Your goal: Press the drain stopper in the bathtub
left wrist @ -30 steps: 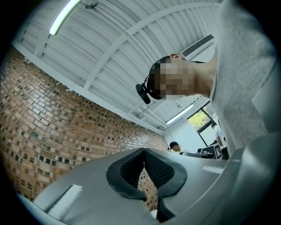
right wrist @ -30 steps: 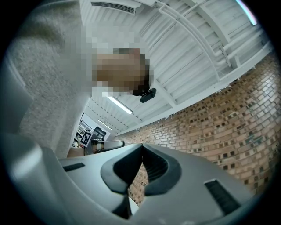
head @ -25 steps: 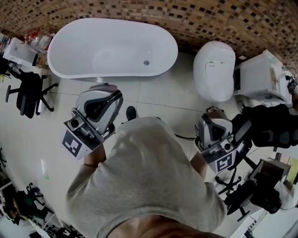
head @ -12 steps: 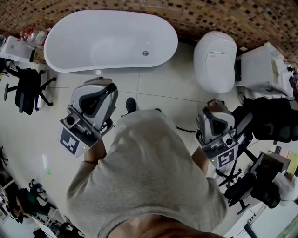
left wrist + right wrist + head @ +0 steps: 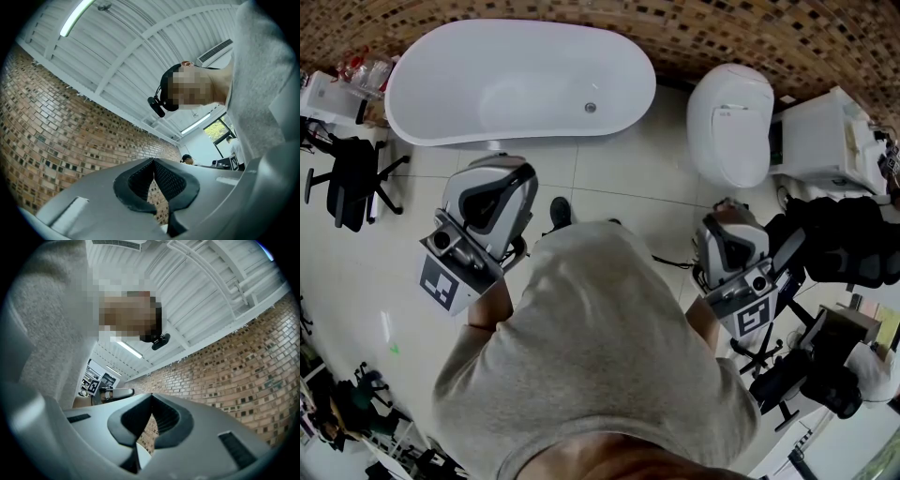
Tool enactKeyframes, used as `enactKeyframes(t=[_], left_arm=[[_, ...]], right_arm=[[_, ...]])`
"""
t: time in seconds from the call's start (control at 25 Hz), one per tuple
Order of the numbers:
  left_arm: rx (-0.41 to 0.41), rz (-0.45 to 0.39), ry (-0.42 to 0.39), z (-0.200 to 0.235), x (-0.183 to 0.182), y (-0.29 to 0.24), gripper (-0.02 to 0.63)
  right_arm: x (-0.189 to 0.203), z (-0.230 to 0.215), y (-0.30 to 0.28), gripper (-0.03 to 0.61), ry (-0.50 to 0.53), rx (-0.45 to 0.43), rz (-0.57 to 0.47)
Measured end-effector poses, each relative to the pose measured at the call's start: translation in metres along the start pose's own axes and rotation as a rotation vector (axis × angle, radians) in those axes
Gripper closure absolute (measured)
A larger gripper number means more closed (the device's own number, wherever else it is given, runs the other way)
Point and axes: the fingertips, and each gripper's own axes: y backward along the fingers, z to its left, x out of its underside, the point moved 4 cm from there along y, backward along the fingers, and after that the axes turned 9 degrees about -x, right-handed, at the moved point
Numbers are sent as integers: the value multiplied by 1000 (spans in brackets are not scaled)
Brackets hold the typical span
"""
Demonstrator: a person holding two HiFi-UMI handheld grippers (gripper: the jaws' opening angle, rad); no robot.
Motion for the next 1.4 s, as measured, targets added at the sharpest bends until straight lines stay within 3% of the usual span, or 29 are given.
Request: enactKeyframes(t=[1.4], left_arm=[[-28,8,21,15,12,1,617]], right_arm=[[11,-5,-6,577,31,-4,52]])
